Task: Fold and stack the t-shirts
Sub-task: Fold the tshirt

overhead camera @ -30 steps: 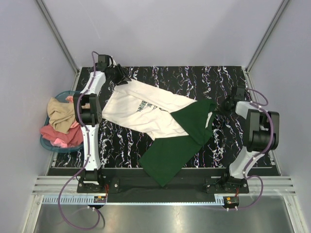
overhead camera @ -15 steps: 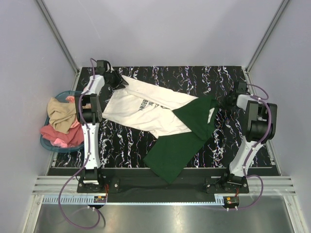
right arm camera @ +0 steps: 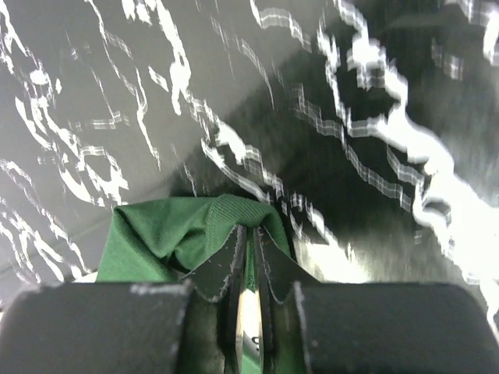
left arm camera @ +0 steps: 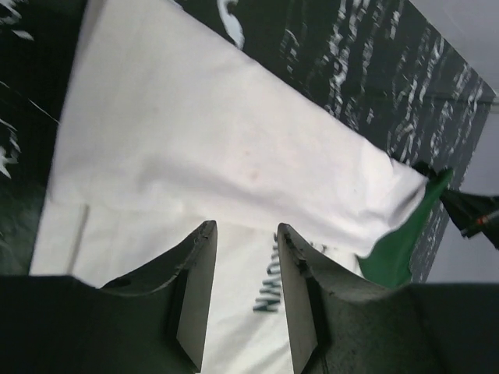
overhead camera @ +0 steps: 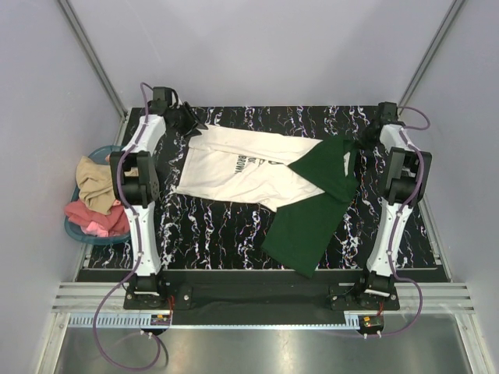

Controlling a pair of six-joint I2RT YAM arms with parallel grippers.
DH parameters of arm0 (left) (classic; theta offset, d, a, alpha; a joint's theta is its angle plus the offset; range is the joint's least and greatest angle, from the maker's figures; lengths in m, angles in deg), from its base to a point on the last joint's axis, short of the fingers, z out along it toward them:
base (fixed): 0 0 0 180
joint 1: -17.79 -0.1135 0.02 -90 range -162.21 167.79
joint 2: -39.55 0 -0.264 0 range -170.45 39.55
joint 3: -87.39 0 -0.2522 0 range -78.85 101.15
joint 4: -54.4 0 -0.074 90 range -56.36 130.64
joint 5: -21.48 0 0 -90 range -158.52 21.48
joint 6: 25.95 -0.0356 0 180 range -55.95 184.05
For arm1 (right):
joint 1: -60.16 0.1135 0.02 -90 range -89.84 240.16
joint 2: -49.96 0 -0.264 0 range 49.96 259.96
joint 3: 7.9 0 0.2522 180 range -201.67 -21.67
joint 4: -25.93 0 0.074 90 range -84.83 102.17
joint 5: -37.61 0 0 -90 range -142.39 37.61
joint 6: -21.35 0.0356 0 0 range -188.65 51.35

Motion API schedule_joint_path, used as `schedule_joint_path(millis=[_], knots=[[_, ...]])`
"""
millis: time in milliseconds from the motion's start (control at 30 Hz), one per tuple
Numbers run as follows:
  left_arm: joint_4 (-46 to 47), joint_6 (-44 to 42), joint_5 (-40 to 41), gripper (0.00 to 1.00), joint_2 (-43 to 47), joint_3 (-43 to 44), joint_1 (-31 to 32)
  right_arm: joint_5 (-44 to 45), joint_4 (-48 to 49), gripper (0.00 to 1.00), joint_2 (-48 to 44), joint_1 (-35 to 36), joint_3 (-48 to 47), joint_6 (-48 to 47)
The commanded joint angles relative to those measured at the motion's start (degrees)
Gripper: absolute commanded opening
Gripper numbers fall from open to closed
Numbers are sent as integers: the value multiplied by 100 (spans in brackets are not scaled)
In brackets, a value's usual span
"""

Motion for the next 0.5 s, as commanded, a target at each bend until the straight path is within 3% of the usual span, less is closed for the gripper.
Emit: schedule_joint_path(millis=[0, 100, 167, 267, 367, 467], knots=[[87, -145, 178, 41, 821, -532, 359, 217, -487, 14, 421, -121, -865, -497], [34, -311, 248, 41, 1268, -1103, 543, 93, -1680, 16, 721, -121, -2165, -577], [-71, -504, 345, 41, 1462, -1490, 623, 84, -2164, 24, 416, -121, -2432, -577], [-177, -672, 468, 41, 1797, -1965, 632, 443, -2403, 34, -443, -121, -1801, -384], [-326, -874, 687, 41, 2069, -2334, 632, 497, -2378, 35, -1366, -121, -747, -156], [-432, -936, 898, 41, 2298, -2765, 632, -55, -2072, 35, -2280, -104, 535, 55]])
